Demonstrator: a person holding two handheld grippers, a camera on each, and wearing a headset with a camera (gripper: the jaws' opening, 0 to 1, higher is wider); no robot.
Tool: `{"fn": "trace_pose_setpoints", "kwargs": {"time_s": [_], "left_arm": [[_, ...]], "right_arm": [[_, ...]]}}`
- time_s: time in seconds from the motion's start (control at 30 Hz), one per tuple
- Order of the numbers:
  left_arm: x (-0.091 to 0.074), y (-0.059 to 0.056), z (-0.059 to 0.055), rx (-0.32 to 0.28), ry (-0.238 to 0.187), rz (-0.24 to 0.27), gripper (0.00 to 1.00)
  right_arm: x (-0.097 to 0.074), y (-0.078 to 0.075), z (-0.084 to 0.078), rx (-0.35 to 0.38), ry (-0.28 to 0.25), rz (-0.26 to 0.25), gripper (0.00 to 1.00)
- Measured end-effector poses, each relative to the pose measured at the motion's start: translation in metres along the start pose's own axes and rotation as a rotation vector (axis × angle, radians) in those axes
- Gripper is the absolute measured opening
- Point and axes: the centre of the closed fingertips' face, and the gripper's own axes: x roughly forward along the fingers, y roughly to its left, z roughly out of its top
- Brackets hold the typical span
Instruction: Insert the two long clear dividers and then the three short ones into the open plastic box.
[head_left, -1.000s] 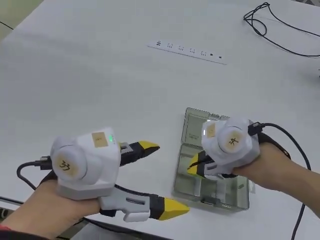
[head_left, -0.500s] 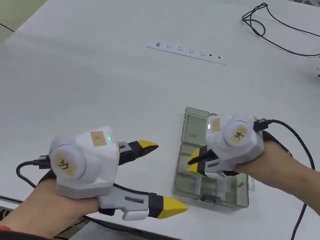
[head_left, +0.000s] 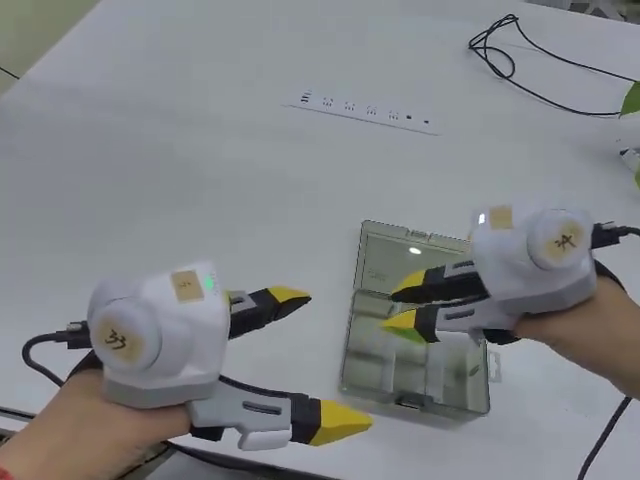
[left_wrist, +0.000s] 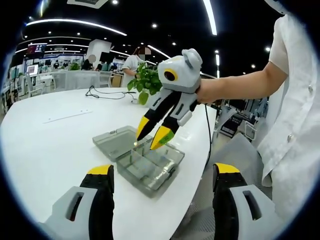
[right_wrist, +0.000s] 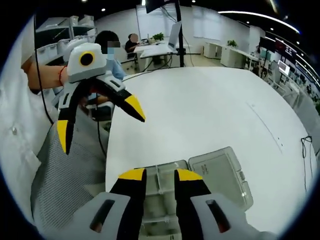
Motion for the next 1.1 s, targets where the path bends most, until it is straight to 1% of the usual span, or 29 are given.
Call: {"fn": "trace_pose_setpoints", "kwargs": {"time_s": [0.1,0.17,0.23,0.3,0.43,0.47,0.6,0.63,0.73,0.8,0.9,0.93,0.97,1.1], "left_arm": [[0.0,-0.001,0.001,0.001,0.0,0.0,0.82],[-0.001,-0.001,0.001,0.003,-0.002,-0.002,0.82],[0.0,-0.001,0.001,0.002,-0.002,-0.003,0.82],[0.0,-0.002,0.001,0.004,0.0,-0.005,0.82],[-0.001,-0.003,0.002,0.008,0.002,-0.006,0.82],[-0.001,-0.003,0.002,0.008,0.003,-0.006,0.82],[-0.001,-0.004,0.002,0.007,0.004,-0.007,0.82],[-0.001,-0.004,0.002,0.007,0.004,-0.007,0.82],[0.0,-0.004,0.002,0.008,0.004,-0.009,0.82],[0.0,-0.004,0.002,0.007,0.007,-0.009,0.82],[0.0,-0.003,0.002,0.007,0.008,-0.01,0.82],[0.0,-0.003,0.002,0.007,0.007,-0.01,0.82],[0.0,-0.003,0.002,0.005,0.007,-0.009,0.82],[0.001,-0.003,0.002,0.002,0.01,-0.01,0.82]], "right_arm": [[-0.014,-0.002,0.0,0.022,-0.028,-0.016,0.27],[-0.023,-0.004,-0.004,0.037,-0.039,-0.026,0.29],[-0.029,-0.005,-0.008,0.042,-0.037,-0.037,0.31],[-0.038,-0.007,-0.017,0.043,-0.026,-0.054,0.33],[-0.054,-0.011,-0.031,0.055,-0.019,-0.071,0.38],[-0.059,-0.013,-0.037,0.056,-0.011,-0.076,0.39],[-0.072,-0.014,-0.059,0.062,0.034,-0.089,0.43],[-0.073,-0.014,-0.061,0.063,0.038,-0.09,0.44],[-0.08,-0.015,-0.08,0.058,0.082,-0.093,0.47],[-0.085,-0.015,-0.098,0.053,0.124,-0.091,0.49],[-0.09,-0.016,-0.118,0.047,0.176,-0.083,0.5],[-0.09,-0.017,-0.121,0.043,0.184,-0.081,0.51],[-0.092,-0.018,-0.134,0.032,0.224,-0.075,0.51],[-0.094,-0.023,-0.16,0.022,0.296,-0.071,0.5]]}}
